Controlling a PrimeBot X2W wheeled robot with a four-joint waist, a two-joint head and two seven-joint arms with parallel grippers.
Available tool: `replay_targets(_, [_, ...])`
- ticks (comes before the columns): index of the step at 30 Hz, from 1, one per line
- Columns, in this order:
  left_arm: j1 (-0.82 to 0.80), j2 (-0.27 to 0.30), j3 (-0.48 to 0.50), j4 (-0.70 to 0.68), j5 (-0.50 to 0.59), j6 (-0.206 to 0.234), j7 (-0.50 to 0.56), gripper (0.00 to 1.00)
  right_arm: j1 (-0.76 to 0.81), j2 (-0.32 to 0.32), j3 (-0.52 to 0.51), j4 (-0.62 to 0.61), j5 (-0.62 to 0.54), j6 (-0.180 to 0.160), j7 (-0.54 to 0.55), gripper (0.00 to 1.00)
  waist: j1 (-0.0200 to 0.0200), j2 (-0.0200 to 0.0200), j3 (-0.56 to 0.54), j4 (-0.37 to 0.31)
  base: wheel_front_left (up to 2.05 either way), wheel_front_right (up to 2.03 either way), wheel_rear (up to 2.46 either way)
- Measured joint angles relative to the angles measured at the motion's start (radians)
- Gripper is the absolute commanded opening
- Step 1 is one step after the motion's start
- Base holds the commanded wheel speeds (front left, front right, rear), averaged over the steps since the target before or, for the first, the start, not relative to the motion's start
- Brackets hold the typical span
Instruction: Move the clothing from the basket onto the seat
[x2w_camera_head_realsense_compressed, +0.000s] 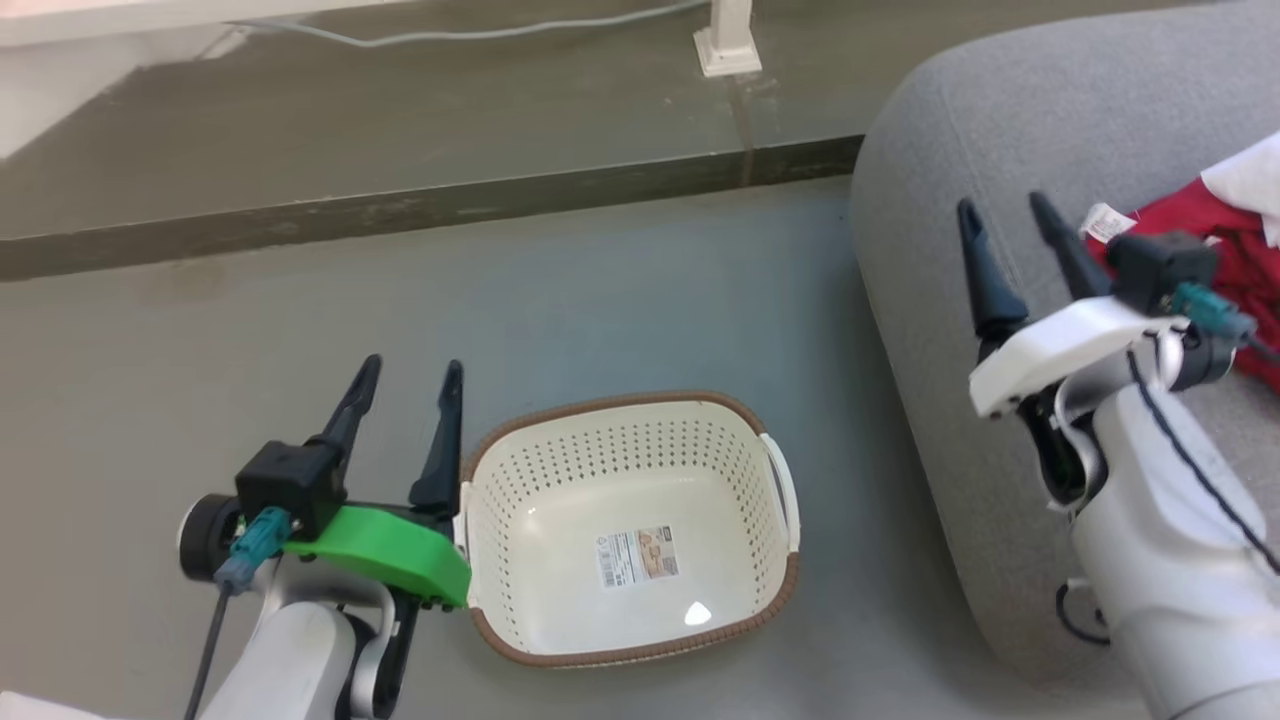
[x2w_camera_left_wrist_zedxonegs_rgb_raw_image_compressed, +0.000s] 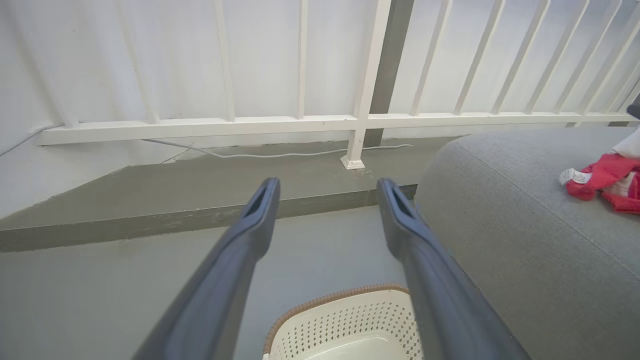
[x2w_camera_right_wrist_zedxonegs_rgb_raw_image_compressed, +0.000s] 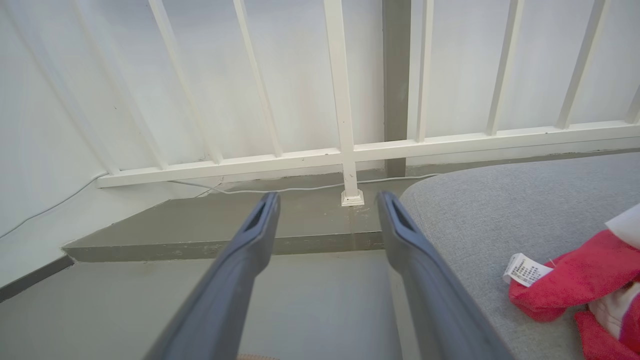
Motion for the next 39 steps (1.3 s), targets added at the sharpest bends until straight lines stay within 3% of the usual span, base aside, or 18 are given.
replay_targets(13, [0.079, 0.004, 0.061, 0.033, -0.008, 0.009, -0.01, 1.0, 0.163, 0.027, 0.019, -0.06, -0.024, 0.002, 0.0, 1.0, 0.0, 0.0, -0.07, 0.03, 0.0, 0.0, 0.0])
replay_targets(17, [0.09, 0.003, 0.062, 0.037, -0.008, 0.009, -0.018, 1.0, 0.204, 0.028, 0.018, -0.083, -0.03, -0.014, 0.0, 1.0, 0.0, 0.0, -0.085, 0.034, 0.0, 0.0, 0.0])
replay_targets(39, [0.126, -0.002, 0.094, 0.064, -0.008, 0.018, -0.019, 1.0, 0.292, 0.032, 0.026, -0.201, -0.057, -0.032, 0.0, 1.0, 0.0, 0.0, -0.104, 0.023, 0.0, 0.0, 0.0])
